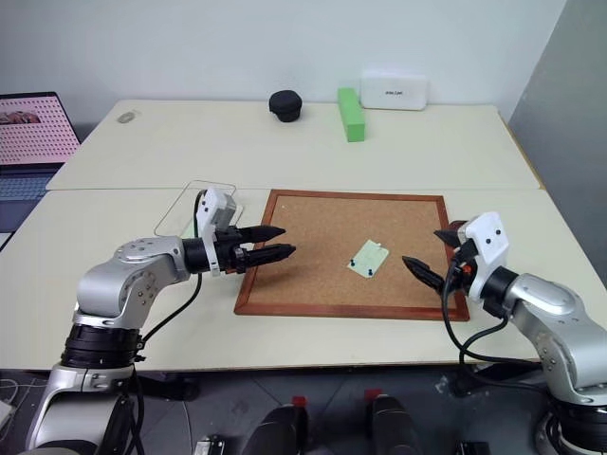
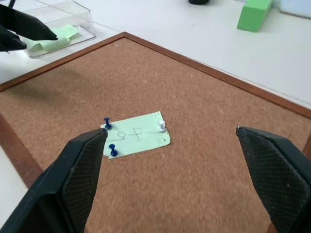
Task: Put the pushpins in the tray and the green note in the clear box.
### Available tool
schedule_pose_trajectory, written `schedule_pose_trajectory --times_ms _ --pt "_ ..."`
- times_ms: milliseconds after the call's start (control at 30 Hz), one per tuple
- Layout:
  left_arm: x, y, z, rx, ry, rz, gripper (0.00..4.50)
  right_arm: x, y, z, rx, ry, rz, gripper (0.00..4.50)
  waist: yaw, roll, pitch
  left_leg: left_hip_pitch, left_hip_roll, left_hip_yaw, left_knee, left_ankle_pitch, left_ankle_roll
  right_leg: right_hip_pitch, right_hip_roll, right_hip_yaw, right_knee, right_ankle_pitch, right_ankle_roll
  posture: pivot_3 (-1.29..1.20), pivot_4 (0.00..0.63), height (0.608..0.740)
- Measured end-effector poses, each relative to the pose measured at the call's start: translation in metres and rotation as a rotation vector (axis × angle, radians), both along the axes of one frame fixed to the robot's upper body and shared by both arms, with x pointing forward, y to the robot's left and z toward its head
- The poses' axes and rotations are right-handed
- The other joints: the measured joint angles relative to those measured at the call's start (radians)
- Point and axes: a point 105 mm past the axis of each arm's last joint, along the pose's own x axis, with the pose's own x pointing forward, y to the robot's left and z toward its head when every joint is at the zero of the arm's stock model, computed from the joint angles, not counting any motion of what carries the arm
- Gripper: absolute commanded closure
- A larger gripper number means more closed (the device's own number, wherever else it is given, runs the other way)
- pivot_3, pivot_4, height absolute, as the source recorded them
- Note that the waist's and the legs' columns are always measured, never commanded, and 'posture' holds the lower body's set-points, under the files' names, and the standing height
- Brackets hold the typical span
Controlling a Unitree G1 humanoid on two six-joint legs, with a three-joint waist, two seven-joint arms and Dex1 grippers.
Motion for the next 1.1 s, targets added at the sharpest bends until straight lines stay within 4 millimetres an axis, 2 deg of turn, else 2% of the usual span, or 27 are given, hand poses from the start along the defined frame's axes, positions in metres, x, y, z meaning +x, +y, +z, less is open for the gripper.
schedule_pose_trajectory --times_ms 100,167,200,233,267,300,400,567,833,933,1100 --pt "0.0 -0.011 -0.014 0.003 -0.012 -0.018 2.73 0.012 0.009 -0.012 0.008 0.006 -0.014 0.0 -0.001 0.0 0.0 0.0 0.0 0.0 0.0 0.0 0.0 0.0 0.0 0.0 0.0 0.0 0.0 0.0 0.15 0.74" --pt "-0.001 -0.011 -0.025 0.029 -0.013 -0.016 2.99 0.017 0.013 -0.017 0.008 0.006 -0.02 0.0 -0.003 0.0 0.0 0.001 0.0 0.0 0.0 0.0 0.0 0.0 0.0 0.001 0.001 0.0 0.0 0.0 0.15 0.74" --pt "-0.002 -0.011 -0.033 0.045 -0.012 -0.014 3.36 0.023 0.015 -0.02 0.01 0.003 -0.035 0.0 -0.004 0.0 0.0 0.001 0.0 0.0 0.0 0.0 0.0 0.0 0.0 0.001 0.001 0.0 0.0 0.0 0.15 0.74" --pt "-0.002 -0.013 -0.037 0.044 -0.01 -0.017 3.47 0.026 0.017 -0.02 0.013 0.001 -0.044 0.0 -0.002 0.0 0.0 0.001 0.0 0.0 0.0 0.0 0.0 0.0 0.0 0.001 0.001 0.0 0.0 0.0 0.15 0.74" --pt "-0.002 -0.016 -0.04 0.039 -0.011 -0.022 3.82 0.029 0.022 -0.019 0.023 -0.008 -0.043 0.0 -0.001 0.0 0.0 0.0 0.0 0.0 0.0 0.0 0.0 0.0 0.0 0.0 0.001 0.0 0.0 0.0 0.15 0.74" --pt "-0.002 -0.017 -0.04 0.038 -0.015 -0.023 3.89 0.031 0.024 -0.017 0.029 -0.014 -0.041 0.0 0.0 0.0 0.0 0.0 0.0 0.0 0.0 0.0 0.0 0.0 0.0 0.0 0.001 0.0 0.0 0.0 0.15 0.74" --pt "0.001 -0.023 -0.042 0.041 -0.049 -0.032 4.43 0.037 0.03 -0.014 0.024 -0.038 -0.04 0.0 0.0 0.0 0.0 0.0 0.0 0.0 0.0 0.0 0.0 0.0 0.0 0.0 0.001 0.0 0.0 0.0 0.15 0.74" --pt "0.01 -0.032 -0.05 0.057 -0.102 -0.032 4.43 0.046 0.04 -0.031 0.021 -0.004 -0.042 0.0 0.0 0.0 0.0 0.0 0.0 0.0 0.0 0.0 0.0 0.0 0.0 0.0 0.001 0.0 0.0 0.0 0.15 0.74" --pt "0.015 -0.047 -0.056 0.06 -0.105 -0.055 4.43 0.057 0.046 -0.038 0.032 0.013 -0.049 0.0 -0.002 0.0 0.0 0.001 0.0 0.0 0.0 0.0 0.0 0.0 0.0 0.0 0.002 0.001 0.0 0.0 0.15 0.74" --pt "0.012 -0.048 -0.071 0.106 -0.082 -0.064 4.43 0.061 0.051 -0.041 0.04 0.024 -0.043 0.0 -0.005 0.001 0.0 0.001 0.0 0.0 0.0 0.0 0.0 0.0 0.0 0.001 0.003 0.001 0.0 0.0 0.15 0.74" --pt "0.014 -0.047 -0.075 0.126 -0.106 -0.069 4.43 0.066 0.055 -0.048 0.031 0.039 -0.035 0.0 -0.003 0.002 -0.002 0.008 0.0 0.0 0.0 0.0 0.0 0.006 0.0 0.001 0.002 0.0 0.0 0.0 0.15 0.74"
